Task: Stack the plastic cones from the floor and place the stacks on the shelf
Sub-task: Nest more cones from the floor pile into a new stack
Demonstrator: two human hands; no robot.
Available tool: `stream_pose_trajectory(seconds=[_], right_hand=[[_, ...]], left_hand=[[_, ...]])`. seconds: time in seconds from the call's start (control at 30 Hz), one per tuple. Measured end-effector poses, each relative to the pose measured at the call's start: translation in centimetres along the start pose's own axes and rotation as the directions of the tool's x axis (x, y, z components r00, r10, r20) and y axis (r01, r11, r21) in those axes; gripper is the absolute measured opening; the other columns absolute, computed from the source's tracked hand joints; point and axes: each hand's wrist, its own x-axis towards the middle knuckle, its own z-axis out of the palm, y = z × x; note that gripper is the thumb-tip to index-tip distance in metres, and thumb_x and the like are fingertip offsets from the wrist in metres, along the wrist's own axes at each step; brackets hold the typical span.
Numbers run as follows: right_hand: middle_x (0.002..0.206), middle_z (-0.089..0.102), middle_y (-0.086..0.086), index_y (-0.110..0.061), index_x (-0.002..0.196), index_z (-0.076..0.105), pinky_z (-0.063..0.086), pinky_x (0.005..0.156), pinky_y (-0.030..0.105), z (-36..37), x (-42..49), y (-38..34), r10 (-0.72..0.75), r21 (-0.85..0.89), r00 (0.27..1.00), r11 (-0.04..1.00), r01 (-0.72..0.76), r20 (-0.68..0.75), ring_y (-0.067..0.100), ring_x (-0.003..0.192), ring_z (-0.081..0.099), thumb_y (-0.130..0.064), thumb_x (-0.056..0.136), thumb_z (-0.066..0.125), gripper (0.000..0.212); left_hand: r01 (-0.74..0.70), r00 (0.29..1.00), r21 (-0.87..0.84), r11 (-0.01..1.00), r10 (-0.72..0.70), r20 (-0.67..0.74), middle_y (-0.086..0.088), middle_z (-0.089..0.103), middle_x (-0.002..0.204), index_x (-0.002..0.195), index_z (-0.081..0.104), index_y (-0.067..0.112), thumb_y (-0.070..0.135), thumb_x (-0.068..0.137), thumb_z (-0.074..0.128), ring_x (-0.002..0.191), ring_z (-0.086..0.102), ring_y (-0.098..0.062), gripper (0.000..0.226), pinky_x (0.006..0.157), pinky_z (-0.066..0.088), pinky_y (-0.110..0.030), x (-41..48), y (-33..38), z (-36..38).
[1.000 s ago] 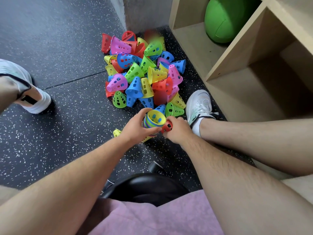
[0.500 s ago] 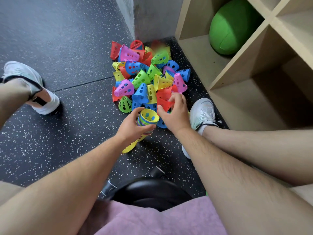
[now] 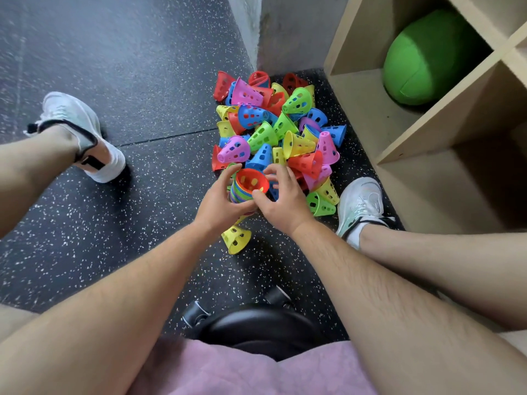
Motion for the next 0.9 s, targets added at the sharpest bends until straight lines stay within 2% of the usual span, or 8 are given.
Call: stream_pose_trajectory(seconds=[0.1, 0.23, 0.33, 0.4, 0.5, 0.67, 0.83, 0.9], right_hand=[[0.121, 0.052, -0.006, -0.025, 0.116, 0.050, 0.046, 0.100, 0.034, 1.2, 0.3, -0.1, 0.043, 0.025, 0.998, 0.999, -0.044, 0.049, 0.007, 0.115, 0.056, -0.030, 0.087, 0.064, 0.033], [0.105, 0.056, -0.005, -0.024, 0.107, 0.051, 0.050, 0.087, 0.035, 3.1, 0.0, -0.1, 0.151, -0.076, 0.985, 0.986, -0.145, 0.079, 0.013, 0.096, 0.057, -0.031, 0.091, 0.060, 0.019], [0.088, 0.061, -0.006, -0.029, 0.095, 0.051, 0.051, 0.072, 0.038, 4.2, -0.4, 0.0, 0.332, -0.224, 0.913, 0.933, -0.281, 0.238, 0.018, 0.082, 0.060, -0.037, 0.089, 0.054, 0.010], [0.095, 0.062, -0.007, -0.035, 0.098, 0.054, 0.054, 0.077, 0.038, 5.1, -0.9, 0.1, 0.384, -0.274, 0.840, 0.916, -0.293, 0.384, 0.018, 0.086, 0.062, -0.040, 0.087, 0.054, 0.012], [0.115, 0.058, -0.007, -0.042, 0.116, 0.060, 0.051, 0.095, 0.041, 7.2, -1.5, 0.0, 0.273, -0.349, 0.814, 0.933, -0.093, 0.512, 0.017, 0.102, 0.061, -0.042, 0.086, 0.059, 0.030], [0.140, 0.046, 0.003, -0.034, 0.138, 0.049, 0.041, 0.109, 0.043, 10.8, -1.4, -1.3, 0.068, -0.377, 0.810, 0.905, 0.196, 0.583, 0.026, 0.130, 0.045, -0.042, 0.087, 0.066, 0.054], [0.146, 0.046, 0.002, -0.036, 0.148, 0.040, 0.035, 0.113, 0.045, 13.8, -0.4, -2.0, -0.024, -0.443, 0.775, 0.808, 0.387, 0.632, 0.026, 0.135, 0.035, -0.050, 0.084, 0.070, 0.071], [0.148, 0.044, 0.002, -0.040, 0.151, 0.035, 0.033, 0.113, 0.045, 14.9, -0.1, -2.3, -0.020, -0.456, 0.758, 0.789, 0.413, 0.652, 0.026, 0.137, 0.033, -0.051, 0.086, 0.069, 0.074]], left_hand=[[0.001, 1.000, 0.008, 1.000, -0.001, -0.030, 0.018, 0.068, 0.118, 0.142, 0.052, 0.038, 0.030, 0.076, 0.093, 0.085, 0.066, 0.015, 0.078, 0.072, 0.053, -0.010, -0.3, -0.9, -1.4], [0.034, 0.997, 0.015, 0.999, -0.032, -0.075, 0.020, 0.067, 0.114, 0.138, 0.055, 0.041, 0.036, 0.073, 0.094, 0.084, 0.067, 0.011, 0.076, 0.069, 0.051, -0.011, -0.7, -1.7, -2.8], [0.050, 0.993, 0.003, 0.999, -0.050, -0.107, 0.023, 0.065, 0.110, 0.133, 0.056, 0.040, 0.028, 0.076, 0.093, 0.080, 0.065, 0.013, 0.070, 0.064, 0.048, -0.006, -0.8, -2.1, -3.8], [0.047, 0.989, 0.016, 0.999, -0.044, -0.143, 0.031, 0.062, 0.106, 0.132, 0.055, 0.044, 0.028, 0.076, 0.093, 0.080, 0.063, 0.016, 0.070, 0.067, 0.043, -0.003, -0.9, -2.4, -4.4], [0.069, 0.982, 0.034, 0.997, -0.062, -0.177, 0.028, 0.063, 0.110, 0.137, 0.054, 0.042, 0.033, 0.073, 0.094, 0.090, 0.064, 0.010, 0.075, 0.077, 0.045, -0.007, -0.8, -3.3, -5.1], [0.080, 0.965, 0.021, 0.997, -0.072, -0.252, 0.017, 0.063, 0.119, 0.137, 0.053, 0.043, 0.034, 0.074, 0.093, 0.109, 0.067, -0.013, 0.075, 0.101, 0.052, -0.036, -0.7, -4.5, -7.0], [0.111, 0.937, -0.046, 0.993, -0.120, -0.327, 0.015, 0.065, 0.120, 0.138, 0.052, 0.042, 0.030, 0.074, 0.093, 0.106, 0.069, -0.010, 0.077, 0.086, 0.051, -0.012, -0.5, -5.8, -9.4], [0.121, 0.923, -0.066, 0.990, -0.137, -0.359, 0.016, 0.065, 0.117, 0.138, 0.052, 0.042, 0.028, 0.074, 0.093, 0.105, 0.069, -0.010, 0.077, 0.087, 0.051, -0.013, -0.7, -6.2, -10.2]])
